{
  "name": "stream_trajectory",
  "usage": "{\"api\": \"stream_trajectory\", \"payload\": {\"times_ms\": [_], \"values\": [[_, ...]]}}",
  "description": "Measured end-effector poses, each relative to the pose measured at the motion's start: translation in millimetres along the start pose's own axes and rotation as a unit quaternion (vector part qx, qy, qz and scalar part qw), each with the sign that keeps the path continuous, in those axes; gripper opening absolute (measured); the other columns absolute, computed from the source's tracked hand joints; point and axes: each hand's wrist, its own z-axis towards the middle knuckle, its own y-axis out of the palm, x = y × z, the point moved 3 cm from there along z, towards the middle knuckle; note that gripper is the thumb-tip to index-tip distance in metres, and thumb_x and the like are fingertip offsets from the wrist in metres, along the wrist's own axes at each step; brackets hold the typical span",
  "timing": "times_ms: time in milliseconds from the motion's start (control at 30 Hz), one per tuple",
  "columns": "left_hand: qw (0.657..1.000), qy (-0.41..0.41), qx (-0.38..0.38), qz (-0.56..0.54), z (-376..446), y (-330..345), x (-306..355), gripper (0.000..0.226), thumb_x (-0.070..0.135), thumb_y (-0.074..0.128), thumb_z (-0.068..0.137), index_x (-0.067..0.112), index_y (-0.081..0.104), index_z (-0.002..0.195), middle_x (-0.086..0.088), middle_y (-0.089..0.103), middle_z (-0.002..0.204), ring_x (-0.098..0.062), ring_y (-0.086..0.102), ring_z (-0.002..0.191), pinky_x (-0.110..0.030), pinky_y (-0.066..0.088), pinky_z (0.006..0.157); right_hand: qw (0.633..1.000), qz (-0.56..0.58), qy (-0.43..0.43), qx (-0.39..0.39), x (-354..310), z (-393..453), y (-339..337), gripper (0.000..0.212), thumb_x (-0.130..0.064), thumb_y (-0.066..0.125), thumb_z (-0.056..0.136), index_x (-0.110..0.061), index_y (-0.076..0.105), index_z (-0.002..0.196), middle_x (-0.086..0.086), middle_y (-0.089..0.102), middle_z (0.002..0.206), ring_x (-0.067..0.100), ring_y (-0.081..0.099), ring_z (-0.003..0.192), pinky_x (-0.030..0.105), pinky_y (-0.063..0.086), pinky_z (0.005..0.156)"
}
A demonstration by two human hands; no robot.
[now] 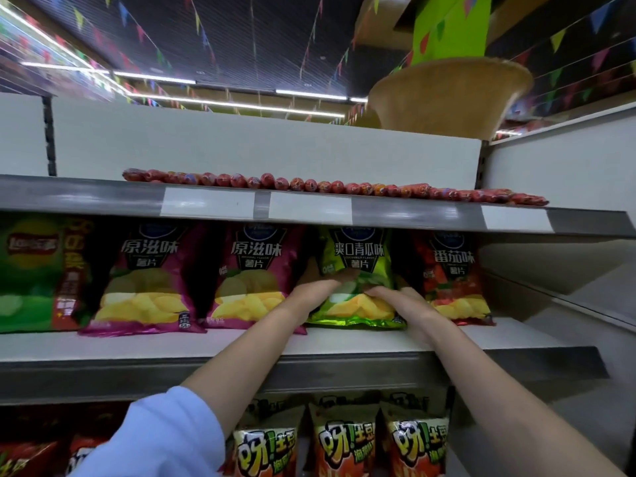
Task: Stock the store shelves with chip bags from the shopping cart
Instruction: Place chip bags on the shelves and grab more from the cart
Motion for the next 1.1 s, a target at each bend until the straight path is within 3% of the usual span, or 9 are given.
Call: {"api": "stream_trajectory", "payload": {"times_ms": [133, 300, 433, 567, 700, 767, 867, 1000, 1100], "values": [[0.999, -0.014, -0.026, 0.027, -4, 2, -5, 0.065, 0.043, 0.078, 0.072, 0.013, 0.061, 0.128, 0.002, 0.061, 0.125, -0.011, 0.056, 0.106, -0.021, 0.039, 0.085, 1.0, -0.014, -0.01, -0.001, -1, -2, -5, 0.028, -0.038, 0.07, 0.084, -0.016, 0.054, 0.089, -0.002, 0.058, 0.09, 0.019, 0.055, 0.096, 0.03, 0.043, 0.087], [0.995, 0.024, 0.003, 0.098, -9, 4, -5, 0.062, 0.041, 0.076, 0.078, 0.01, 0.055, 0.127, 0.002, 0.058, 0.114, -0.012, 0.051, 0.099, -0.019, 0.037, 0.08, 0.997, -0.035, -0.067, 0.023, -5, -7, -6, 0.041, -0.028, 0.068, 0.088, -0.016, 0.046, 0.121, 0.004, 0.055, 0.107, 0.019, 0.051, 0.097, 0.026, 0.04, 0.082], [0.983, 0.067, 0.028, 0.17, -13, 3, 0, 0.071, 0.044, 0.076, 0.076, 0.006, 0.05, 0.13, 0.001, 0.061, 0.113, -0.014, 0.054, 0.098, -0.011, 0.04, 0.067, 0.992, -0.044, -0.1, 0.064, -4, -3, -9, 0.05, -0.018, 0.069, 0.087, -0.009, 0.047, 0.131, 0.015, 0.061, 0.118, 0.028, 0.057, 0.103, 0.038, 0.049, 0.091], [0.964, 0.087, 0.058, 0.244, -22, 7, 3, 0.087, 0.044, 0.072, 0.081, -0.018, 0.038, 0.133, -0.03, 0.051, 0.13, -0.036, 0.052, 0.116, -0.033, 0.038, 0.086, 0.984, -0.123, -0.108, 0.073, -6, -4, -7, 0.048, -0.018, 0.065, 0.09, -0.003, 0.045, 0.131, 0.019, 0.059, 0.119, 0.032, 0.056, 0.107, 0.029, 0.044, 0.082], [0.942, 0.183, 0.078, 0.271, -25, 11, 8, 0.104, 0.033, 0.075, 0.08, 0.009, 0.003, 0.151, -0.018, 0.02, 0.151, -0.033, 0.029, 0.138, -0.031, 0.029, 0.108, 0.956, -0.246, -0.133, 0.085, -11, -10, 0, 0.051, -0.023, 0.063, 0.091, 0.003, 0.044, 0.13, 0.023, 0.052, 0.124, 0.037, 0.053, 0.114, 0.036, 0.044, 0.089], [0.93, 0.206, 0.098, 0.288, -29, 10, 12, 0.107, 0.031, 0.076, 0.08, 0.01, 0.0, 0.152, -0.017, 0.013, 0.152, -0.032, 0.024, 0.141, -0.032, 0.025, 0.111, 0.937, -0.303, -0.148, 0.093, -15, -14, 2, 0.044, -0.029, 0.062, 0.092, 0.002, 0.049, 0.121, 0.022, 0.05, 0.123, 0.038, 0.051, 0.118, 0.04, 0.045, 0.094], [0.92, 0.212, 0.129, 0.303, -36, 6, 17, 0.103, 0.036, 0.075, 0.079, 0.011, 0.007, 0.152, -0.016, 0.018, 0.151, -0.032, 0.031, 0.137, -0.035, 0.031, 0.108, 0.907, -0.37, -0.167, 0.115, -27, -30, 1, 0.036, -0.035, 0.057, 0.095, -0.001, 0.057, 0.109, 0.017, 0.052, 0.103, 0.035, 0.052, 0.114, 0.041, 0.041, 0.097], [0.904, 0.21, 0.193, 0.318, -61, -4, 22, 0.058, 0.031, 0.065, 0.089, 0.003, 0.043, 0.135, -0.02, 0.05, 0.125, -0.034, 0.05, 0.118, -0.03, 0.038, 0.09, 0.888, -0.33, -0.278, 0.162, -32, -52, 7, 0.046, -0.031, 0.061, 0.093, 0.006, 0.051, 0.117, 0.026, 0.048, 0.118, 0.038, 0.045, 0.113, 0.043, 0.041, 0.096], [0.889, 0.262, 0.24, 0.288, -91, -11, 19, 0.035, 0.016, 0.061, 0.09, 0.002, 0.055, 0.123, -0.017, 0.057, 0.116, -0.029, 0.052, 0.112, -0.022, 0.034, 0.089, 0.896, -0.239, -0.345, 0.142, -32, -73, 24, 0.053, -0.023, 0.068, 0.087, 0.003, 0.046, 0.127, 0.02, 0.04, 0.125, 0.032, 0.044, 0.115, 0.041, 0.045, 0.093]]}}
